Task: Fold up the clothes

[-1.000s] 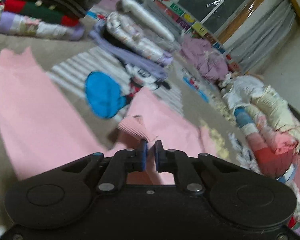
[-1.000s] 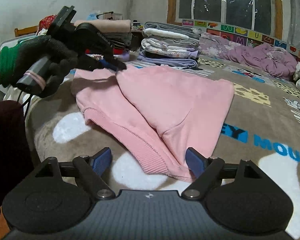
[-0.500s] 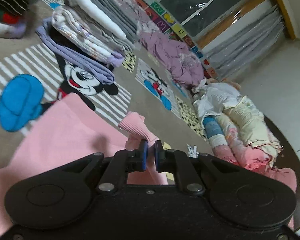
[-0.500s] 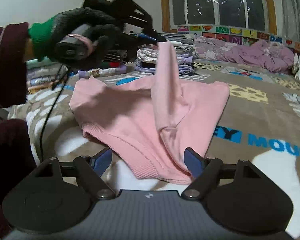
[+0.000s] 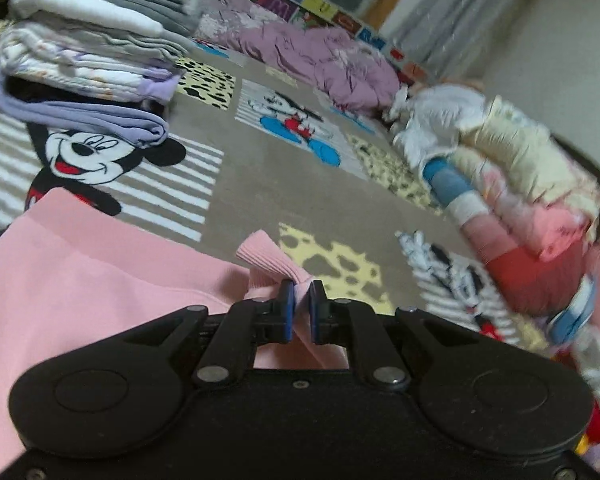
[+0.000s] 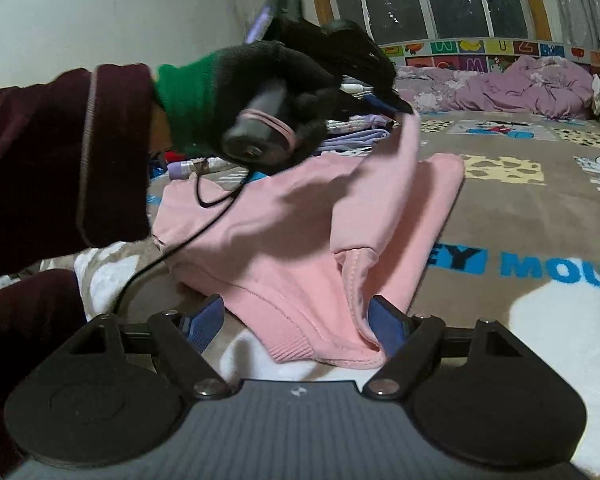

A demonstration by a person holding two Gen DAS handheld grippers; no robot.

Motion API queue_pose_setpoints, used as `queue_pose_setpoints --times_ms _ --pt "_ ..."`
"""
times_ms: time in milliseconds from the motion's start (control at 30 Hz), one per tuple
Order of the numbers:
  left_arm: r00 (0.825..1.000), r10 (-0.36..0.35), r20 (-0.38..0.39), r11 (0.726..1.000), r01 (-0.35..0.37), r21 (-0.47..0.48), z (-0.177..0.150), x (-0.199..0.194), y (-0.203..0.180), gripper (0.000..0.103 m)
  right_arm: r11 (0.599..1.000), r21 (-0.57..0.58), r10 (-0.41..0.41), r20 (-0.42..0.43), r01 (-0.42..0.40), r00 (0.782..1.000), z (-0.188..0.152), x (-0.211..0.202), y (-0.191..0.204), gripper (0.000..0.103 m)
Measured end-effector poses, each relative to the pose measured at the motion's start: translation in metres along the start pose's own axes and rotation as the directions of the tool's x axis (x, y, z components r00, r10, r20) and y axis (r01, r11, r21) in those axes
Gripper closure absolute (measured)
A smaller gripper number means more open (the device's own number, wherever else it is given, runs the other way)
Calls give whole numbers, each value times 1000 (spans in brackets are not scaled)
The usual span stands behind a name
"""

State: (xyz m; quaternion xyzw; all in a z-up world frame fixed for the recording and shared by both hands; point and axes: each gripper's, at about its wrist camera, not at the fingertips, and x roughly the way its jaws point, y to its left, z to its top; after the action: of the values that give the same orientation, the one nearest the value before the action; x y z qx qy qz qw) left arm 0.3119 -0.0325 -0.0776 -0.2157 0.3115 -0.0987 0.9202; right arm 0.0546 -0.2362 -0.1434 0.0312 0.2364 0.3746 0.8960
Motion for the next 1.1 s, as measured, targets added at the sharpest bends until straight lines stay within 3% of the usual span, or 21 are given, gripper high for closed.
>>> queue_pose_setpoints --times_ms 200,367,400,433,500,633,833,900,967,1033,1100 --pt "998 52 -34 994 -49 96 -6 25 -15 98 998 51 25 3 -25 1000 3 1 -8 24" --pt "992 122 -34 966 -111 235 -13 41 -33 96 996 74 39 1 -39 999 3 3 -12 24" --pt "993 113 -23 960 -103 260 -13 40 -36 93 996 76 41 0 -41 999 3 3 -12 24" --pt "995 103 -11 955 -96 282 -12 39 -39 80 996 79 43 0 -43 999 3 3 -13 24" --pt "996 73 47 964 -82 252 -6 26 -36 57 995 91 49 0 -49 999 3 3 -14 24" --pt "993 87 77 981 -99 167 6 11 -7 57 990 129 59 8 -60 998 3 2 -18 24" --pt "999 19 -36 995 -16 94 -1 19 26 57 986 156 62 13 -63 998 3 2 -20 24" --pt "997 -25 -69 997 30 69 -4 24 28 58 984 167 62 16 -64 998 3 2 -22 24" --pt "995 -38 -96 996 45 77 -8 27 24 73 985 162 58 14 -60 998 3 3 -21 24" --pt "995 -15 -102 991 29 130 -11 27 15 101 986 156 55 12 -56 998 3 4 -20 24" --pt "997 18 -74 981 -3 193 -13 21 6 103 986 159 55 11 -57 998 4 4 -21 24"
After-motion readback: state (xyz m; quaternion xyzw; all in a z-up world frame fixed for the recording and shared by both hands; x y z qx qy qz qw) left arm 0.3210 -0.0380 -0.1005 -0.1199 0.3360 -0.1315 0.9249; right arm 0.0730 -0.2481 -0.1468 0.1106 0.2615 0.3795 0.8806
